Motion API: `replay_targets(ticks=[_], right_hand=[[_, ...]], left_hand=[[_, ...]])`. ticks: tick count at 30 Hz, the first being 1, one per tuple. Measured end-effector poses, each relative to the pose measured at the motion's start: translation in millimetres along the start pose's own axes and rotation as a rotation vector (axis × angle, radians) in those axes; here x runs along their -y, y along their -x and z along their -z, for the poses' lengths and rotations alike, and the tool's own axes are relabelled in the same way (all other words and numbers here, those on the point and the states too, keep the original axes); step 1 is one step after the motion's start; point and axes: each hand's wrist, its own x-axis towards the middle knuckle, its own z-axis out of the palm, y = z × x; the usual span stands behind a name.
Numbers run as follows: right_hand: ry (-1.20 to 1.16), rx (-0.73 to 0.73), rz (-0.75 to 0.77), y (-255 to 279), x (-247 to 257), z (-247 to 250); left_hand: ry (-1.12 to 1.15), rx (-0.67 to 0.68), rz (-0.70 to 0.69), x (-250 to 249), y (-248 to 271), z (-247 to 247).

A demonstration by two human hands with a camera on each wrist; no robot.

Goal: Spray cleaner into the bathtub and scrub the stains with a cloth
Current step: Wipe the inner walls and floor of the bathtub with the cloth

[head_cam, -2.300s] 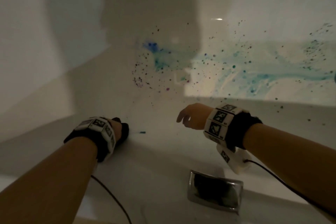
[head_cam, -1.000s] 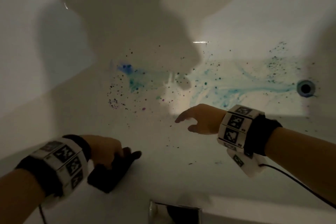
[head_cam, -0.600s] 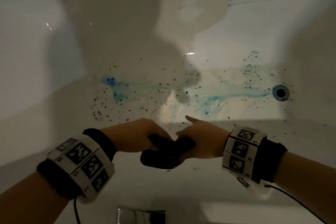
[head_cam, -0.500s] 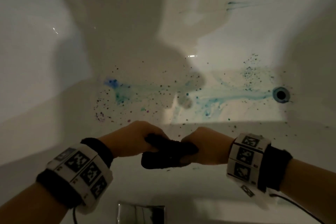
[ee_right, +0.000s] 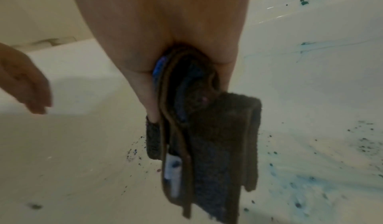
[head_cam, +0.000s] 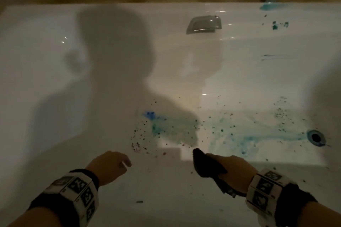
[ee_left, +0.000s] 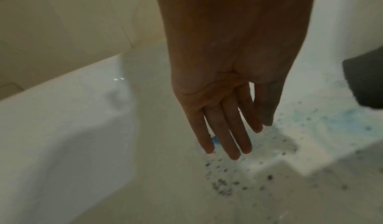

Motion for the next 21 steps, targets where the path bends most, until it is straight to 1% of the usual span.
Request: replay_targets(ticks=[2,4,7,10,13,15,17,19,21], right_hand=[[0.041,-0.021,-0.123,-14.6,26.8,1.7],[0.05,-0.003,-0.207,-31.3,48.6,6.9],[0.147,0.013,-0.246,-64.5,62.2,15.9],[0.152,0.064,-0.28,-97.7,79.0,26.5],[0.189,0.067,-0.247,-129.2,91.1,40.6],[0.184,0.039,-0.225,-154.9,93.8,50.3],[0.148,0.009,-0.214,-182.7,95.7,58.6],[0.155,0.001,-0.206,-212.4,100.5,65.9],[0.118,-0.072,-0.207,-246.2,104.9,74.0]], left_hand=[[-0.052,0.004,0.062,50.0,-1.1,9.6],[-0.076,-0.034,0.103,93.1,-4.7,21.1],[-0.121,-0.082,0.141,135.6,-16.6,37.0],[-0.205,-0.102,0.175,153.7,-40.3,46.4],[-0.333,-0.097,0.17,157.6,-75.9,56.5],[-0.428,-0.146,0.128,159.5,-110.7,64.7],[-0.493,-0.185,0.115,162.4,-147.7,69.5],[-0.54,-0.155,0.131,167.4,-178.7,66.8],[-0.59,-0.127,0.164,176.7,-205.8,60.2]])
